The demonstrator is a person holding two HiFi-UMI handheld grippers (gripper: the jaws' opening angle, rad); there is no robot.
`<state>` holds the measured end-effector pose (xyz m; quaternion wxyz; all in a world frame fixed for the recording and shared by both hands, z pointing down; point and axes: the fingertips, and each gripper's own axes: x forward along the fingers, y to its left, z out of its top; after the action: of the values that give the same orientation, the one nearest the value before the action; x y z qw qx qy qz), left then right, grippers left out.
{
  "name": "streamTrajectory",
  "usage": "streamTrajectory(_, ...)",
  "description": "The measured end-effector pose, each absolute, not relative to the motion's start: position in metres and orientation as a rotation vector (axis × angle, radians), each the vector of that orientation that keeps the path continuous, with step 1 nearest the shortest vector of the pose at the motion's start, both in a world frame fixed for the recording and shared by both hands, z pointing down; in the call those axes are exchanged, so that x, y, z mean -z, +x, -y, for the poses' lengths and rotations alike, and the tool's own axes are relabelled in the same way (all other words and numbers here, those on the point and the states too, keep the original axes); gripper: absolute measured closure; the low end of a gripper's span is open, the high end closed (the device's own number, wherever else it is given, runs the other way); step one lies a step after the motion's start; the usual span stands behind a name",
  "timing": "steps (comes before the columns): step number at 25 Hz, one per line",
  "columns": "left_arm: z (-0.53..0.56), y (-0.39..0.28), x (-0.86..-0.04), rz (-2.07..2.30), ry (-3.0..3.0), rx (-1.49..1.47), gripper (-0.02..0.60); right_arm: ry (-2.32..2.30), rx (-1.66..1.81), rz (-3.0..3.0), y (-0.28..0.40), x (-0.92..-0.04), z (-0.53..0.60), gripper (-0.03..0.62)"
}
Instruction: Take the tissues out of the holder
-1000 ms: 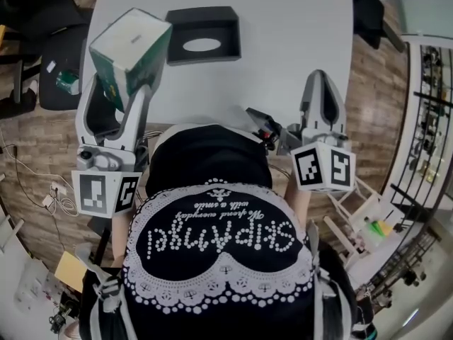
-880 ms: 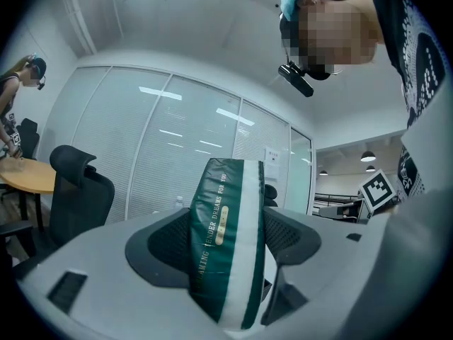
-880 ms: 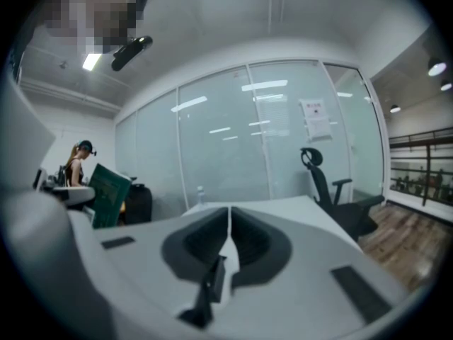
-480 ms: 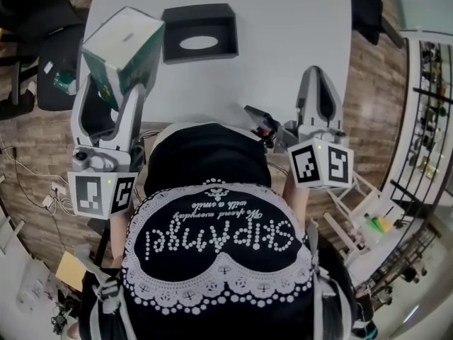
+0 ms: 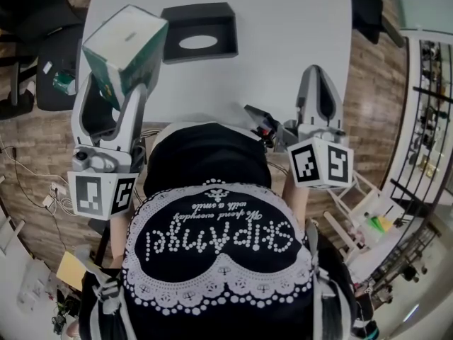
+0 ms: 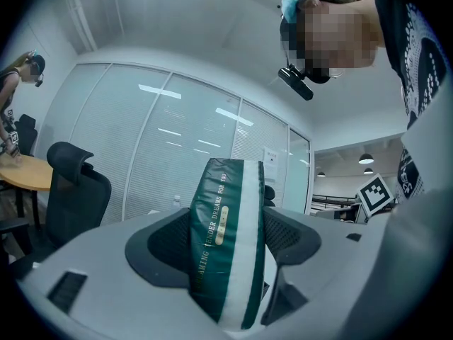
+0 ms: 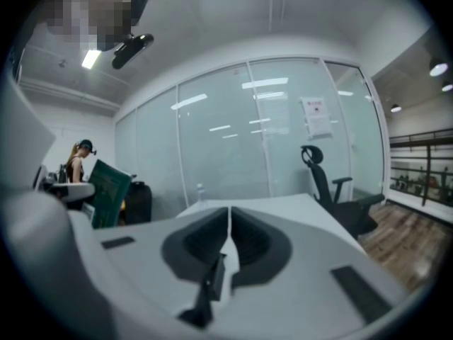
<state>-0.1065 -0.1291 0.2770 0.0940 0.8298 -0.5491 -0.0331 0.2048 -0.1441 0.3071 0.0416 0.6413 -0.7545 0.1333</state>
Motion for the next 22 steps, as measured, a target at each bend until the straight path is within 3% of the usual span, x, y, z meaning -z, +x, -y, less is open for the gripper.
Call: streamTrajectory(22,0.1299,-0.1014,-0.2735,1.608,2.479,0.109,0.245,1.964,-0.412,2.311,0.2036,-0.3063,0.1436,0.559)
